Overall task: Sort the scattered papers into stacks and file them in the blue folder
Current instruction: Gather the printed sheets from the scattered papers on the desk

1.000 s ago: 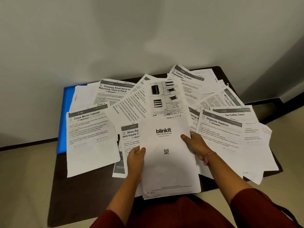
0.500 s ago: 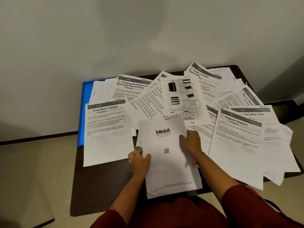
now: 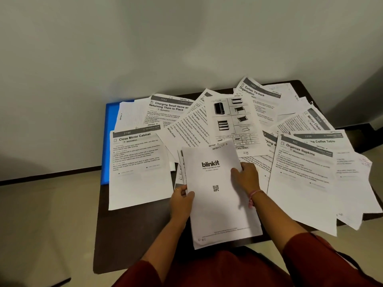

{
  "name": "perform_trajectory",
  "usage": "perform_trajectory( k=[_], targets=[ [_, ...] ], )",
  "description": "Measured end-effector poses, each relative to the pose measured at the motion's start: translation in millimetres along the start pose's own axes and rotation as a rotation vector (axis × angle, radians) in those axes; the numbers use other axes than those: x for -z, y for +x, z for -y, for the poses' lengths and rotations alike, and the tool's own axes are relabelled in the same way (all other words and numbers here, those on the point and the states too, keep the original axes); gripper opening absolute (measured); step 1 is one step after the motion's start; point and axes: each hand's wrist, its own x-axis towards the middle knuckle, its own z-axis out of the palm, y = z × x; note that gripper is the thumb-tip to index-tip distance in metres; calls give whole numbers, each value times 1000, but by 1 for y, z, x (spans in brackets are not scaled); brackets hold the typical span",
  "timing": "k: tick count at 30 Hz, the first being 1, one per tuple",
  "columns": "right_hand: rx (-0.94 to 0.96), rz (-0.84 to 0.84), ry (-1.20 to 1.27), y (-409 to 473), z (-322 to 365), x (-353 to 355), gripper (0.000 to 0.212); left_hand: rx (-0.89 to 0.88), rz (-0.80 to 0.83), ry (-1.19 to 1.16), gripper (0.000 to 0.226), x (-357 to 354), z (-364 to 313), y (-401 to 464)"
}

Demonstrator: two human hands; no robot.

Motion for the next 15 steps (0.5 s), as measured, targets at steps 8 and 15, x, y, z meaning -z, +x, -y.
perform_trajectory(
  k=[8,15],
  targets=[
    [41,-7,81,-10,7,-1,20,4,-23,-171,28,4,-4,-7],
    [54,33,235,-11,10,1,26,70,72,-130,16,0,-8,-12]
  ],
)
